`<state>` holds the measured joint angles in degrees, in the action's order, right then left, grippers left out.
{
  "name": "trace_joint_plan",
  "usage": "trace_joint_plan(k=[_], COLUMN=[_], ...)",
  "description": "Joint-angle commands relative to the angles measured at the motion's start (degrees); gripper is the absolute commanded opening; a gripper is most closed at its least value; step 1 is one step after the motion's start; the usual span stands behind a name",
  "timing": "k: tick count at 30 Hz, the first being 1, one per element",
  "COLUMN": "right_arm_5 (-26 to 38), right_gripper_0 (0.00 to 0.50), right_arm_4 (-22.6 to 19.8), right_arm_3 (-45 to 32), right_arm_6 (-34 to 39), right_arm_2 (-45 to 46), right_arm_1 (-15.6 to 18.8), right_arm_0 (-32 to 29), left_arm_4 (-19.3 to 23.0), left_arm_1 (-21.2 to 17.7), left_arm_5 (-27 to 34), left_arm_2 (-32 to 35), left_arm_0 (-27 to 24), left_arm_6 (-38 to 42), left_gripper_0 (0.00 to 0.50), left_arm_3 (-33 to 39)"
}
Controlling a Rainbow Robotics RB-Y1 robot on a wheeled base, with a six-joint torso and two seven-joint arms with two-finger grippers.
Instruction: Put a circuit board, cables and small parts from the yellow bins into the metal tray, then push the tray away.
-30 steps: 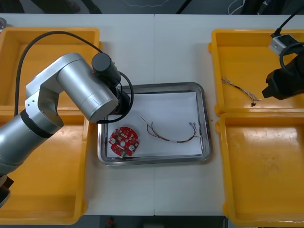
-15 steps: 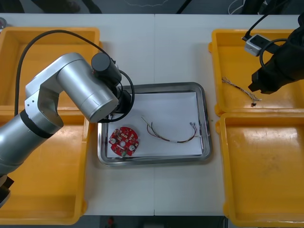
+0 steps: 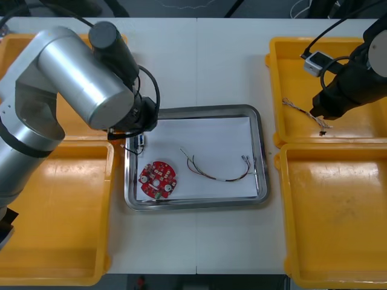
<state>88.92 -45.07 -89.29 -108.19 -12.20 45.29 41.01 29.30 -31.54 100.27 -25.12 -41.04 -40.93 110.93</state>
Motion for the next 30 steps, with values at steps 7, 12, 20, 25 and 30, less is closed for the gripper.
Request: trace_joint_plan(k=[7,12,20,25,30], right_arm_5=[-8.24,-11.67,-18.08,-18.96,-19.49], right_gripper_0=[0.500,0.500,0.500,0.500,0.500], right_arm_4=[1.04,0.87,0.78,0.78,1.39], right_arm_3=[8.43,11.59,16.42,17.92,19.06], right_arm_6=[-3.08,-3.96,-4.57,-4.84,-4.75], right_arm_2=[-4.41,-4.58,-7.66,-8.28,-9.68], right_arm_1=[-1.61,-2.67,-2.93,-3.02,-3.02], right_arm_0=[4.43,4.43,4.43,4.43,4.34], left_arm_4=[11.83,15.70,17.19,18.07,20.97], left_arm_1=[-5.55,-9.15,-12.49,-13.29,-13.55], left_arm_5=[3.35,2.91,-1.83,-6.93,-12.73], left_arm_2=[13.78,17.91,19.41,20.55,21.95], left_arm_0=[-5.19,-5.19,-5.28,-5.37,-5.37], left_arm_6=[-10.67,-20.42,-36.42,-47.84,-58.48], left_gripper_0=[0.500,0.500,0.500,0.500,0.500], left_arm_3=[0.87,-1.95,-9.42,-15.13,-20.93])
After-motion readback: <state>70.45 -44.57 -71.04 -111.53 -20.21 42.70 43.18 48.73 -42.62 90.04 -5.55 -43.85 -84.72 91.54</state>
